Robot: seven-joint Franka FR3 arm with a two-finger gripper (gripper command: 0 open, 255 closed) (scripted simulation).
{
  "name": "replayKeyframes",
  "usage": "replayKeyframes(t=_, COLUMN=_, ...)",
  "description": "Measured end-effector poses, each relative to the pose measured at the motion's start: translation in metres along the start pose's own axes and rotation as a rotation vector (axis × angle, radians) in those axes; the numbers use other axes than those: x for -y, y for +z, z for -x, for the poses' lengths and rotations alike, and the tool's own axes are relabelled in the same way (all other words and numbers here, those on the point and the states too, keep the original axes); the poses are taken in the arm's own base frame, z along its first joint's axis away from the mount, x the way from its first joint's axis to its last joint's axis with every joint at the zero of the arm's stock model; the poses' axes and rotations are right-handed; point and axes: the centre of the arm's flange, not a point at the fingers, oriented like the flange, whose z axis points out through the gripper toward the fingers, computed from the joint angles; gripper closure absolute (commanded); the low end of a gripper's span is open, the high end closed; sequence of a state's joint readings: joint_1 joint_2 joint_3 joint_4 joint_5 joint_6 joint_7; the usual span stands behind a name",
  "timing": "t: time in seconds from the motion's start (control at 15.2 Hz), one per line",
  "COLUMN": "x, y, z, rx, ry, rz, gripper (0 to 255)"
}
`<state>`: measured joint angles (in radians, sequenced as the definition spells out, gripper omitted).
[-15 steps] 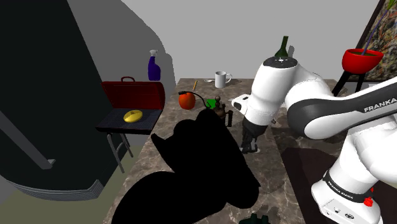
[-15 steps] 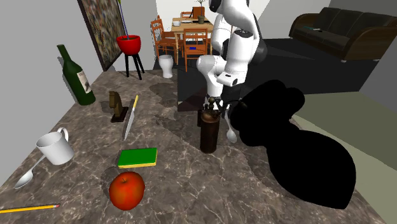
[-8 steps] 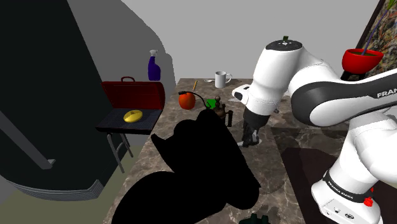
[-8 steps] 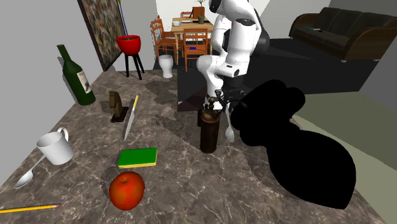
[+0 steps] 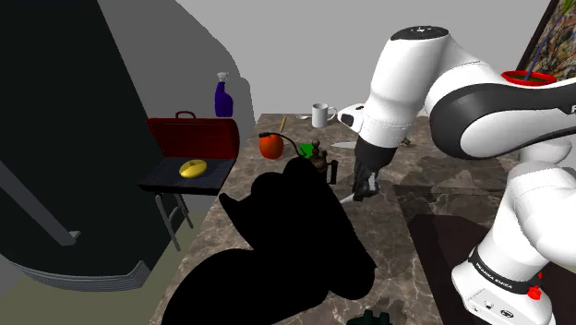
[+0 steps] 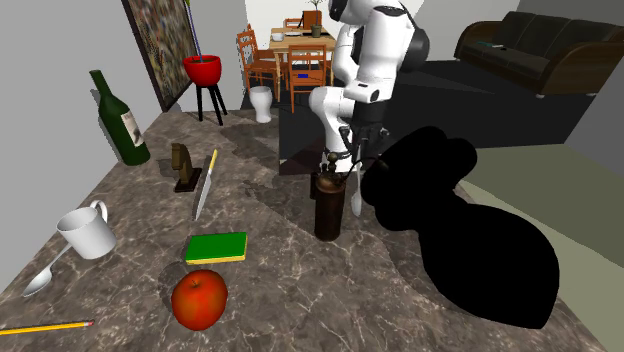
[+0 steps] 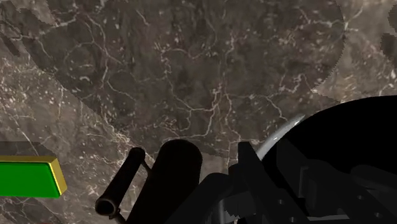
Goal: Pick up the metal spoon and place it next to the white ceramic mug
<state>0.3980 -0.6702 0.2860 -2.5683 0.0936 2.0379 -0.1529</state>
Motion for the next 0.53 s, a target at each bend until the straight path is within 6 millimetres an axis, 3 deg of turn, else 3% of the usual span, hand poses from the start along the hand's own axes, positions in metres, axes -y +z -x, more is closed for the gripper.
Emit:
replayKeyframes(t=0.33, x=-0.003, y=-0.025, z=0.0, rx=0.0, ry=0.0, rz=0.0, gripper=255)
replayKeyframes(t=0.53, x=-0.029, y=-0.026, z=-0.001, rx=0.0, ry=0.001, rz=-0.001, gripper=255)
